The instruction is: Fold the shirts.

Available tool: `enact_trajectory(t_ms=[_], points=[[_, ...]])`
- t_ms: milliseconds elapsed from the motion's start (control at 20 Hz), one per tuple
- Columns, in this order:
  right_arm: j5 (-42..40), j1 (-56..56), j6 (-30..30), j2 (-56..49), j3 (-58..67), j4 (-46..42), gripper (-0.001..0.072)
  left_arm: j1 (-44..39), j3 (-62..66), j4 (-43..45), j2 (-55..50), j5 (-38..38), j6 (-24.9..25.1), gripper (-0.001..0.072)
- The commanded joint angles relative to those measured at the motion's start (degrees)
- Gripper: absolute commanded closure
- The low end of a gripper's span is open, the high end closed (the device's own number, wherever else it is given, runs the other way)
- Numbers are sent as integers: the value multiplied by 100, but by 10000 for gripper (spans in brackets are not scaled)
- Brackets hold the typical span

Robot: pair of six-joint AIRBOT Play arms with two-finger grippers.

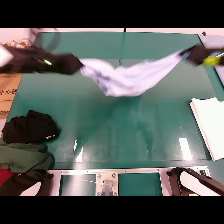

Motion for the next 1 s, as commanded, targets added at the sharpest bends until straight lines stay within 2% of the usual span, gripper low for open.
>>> enact_trajectory(t_ms=[0, 150, 200, 350, 450, 550, 750, 850, 950], points=[[-52, -479, 310, 1259, 1104, 46, 698, 103, 887, 142, 1029, -177, -61, 686], [-387, -997, 603, 1971, 1320, -72, 698, 101, 1611, 743, 1307, -299, -79, 685], [-365, -1126, 758, 2129, 1318, -240, 698, 101, 1711, 1071, 1357, -444, -221, 685], [225, -1161, 844, 2208, 1196, -400, 698, 101, 1585, 2138, 1239, -1316, -428, 685], [455, -1141, 820, 2203, 590, -391, 698, 101, 1075, 2201, 1139, -1440, -474, 685], [345, -1078, 671, 2201, -382, -380, 698, 101, 195, 1956, 1029, -1106, -450, 685], [-1113, -514, 103, 1871, -2918, -186, 698, 101, -1805, 1204, 577, -94, -444, 684], [-1836, -33, -131, 1220, -3668, -188, 698, 101, -2686, 780, 184, 566, -437, 684], [-2208, 363, -328, 306, -3812, -184, 698, 101, -3287, 417, -363, 1318, -236, 684]])
